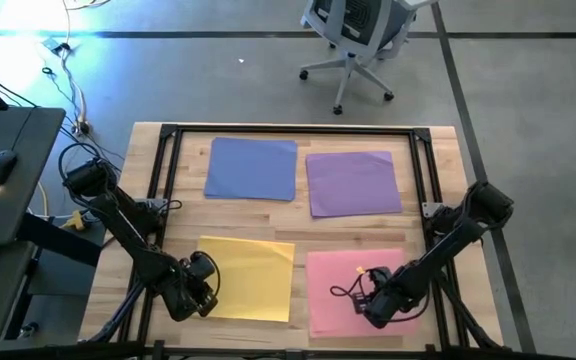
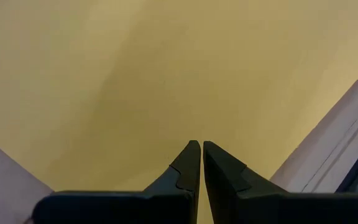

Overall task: Organize paper
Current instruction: Adjust the yellow and pink papers, then return to Home Position

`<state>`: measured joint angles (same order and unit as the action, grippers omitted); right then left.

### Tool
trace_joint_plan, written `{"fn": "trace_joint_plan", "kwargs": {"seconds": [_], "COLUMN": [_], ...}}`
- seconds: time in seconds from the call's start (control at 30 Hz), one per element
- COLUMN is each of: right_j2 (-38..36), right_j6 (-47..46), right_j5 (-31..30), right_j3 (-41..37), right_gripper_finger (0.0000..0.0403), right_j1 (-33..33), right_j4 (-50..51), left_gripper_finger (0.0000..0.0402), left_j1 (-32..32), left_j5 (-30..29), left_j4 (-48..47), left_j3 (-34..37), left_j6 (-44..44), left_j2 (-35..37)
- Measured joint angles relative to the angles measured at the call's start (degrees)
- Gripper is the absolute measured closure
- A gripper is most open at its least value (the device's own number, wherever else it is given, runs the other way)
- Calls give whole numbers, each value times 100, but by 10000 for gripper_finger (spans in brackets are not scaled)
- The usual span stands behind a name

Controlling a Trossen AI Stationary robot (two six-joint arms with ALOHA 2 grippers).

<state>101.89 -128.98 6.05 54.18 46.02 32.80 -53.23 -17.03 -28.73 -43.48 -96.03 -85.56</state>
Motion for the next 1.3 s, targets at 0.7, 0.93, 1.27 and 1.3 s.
{"fn": "trace_joint_plan", "kwargs": {"seconds": [0.7,0.93,1.27,1.3], "right_j2": [34,-117,-160,-160], "right_j6": [-16,89,657,697], "right_j5": [52,-298,-255,-270], "right_j3": [56,551,1600,1681], "right_gripper_finger": [403,403,403,403], "right_j1": [-348,-352,-330,-319], "right_j4": [155,1253,2031,2030], "left_gripper_finger": [402,402,402,402], "left_j1": [0,0,178,198], "left_j5": [-21,30,-349,-399], "left_j4": [6,15,-837,-976], "left_j3": [0,0,-570,-685], "left_j6": [9,14,43,90], "left_j2": [0,9,502,557]}}
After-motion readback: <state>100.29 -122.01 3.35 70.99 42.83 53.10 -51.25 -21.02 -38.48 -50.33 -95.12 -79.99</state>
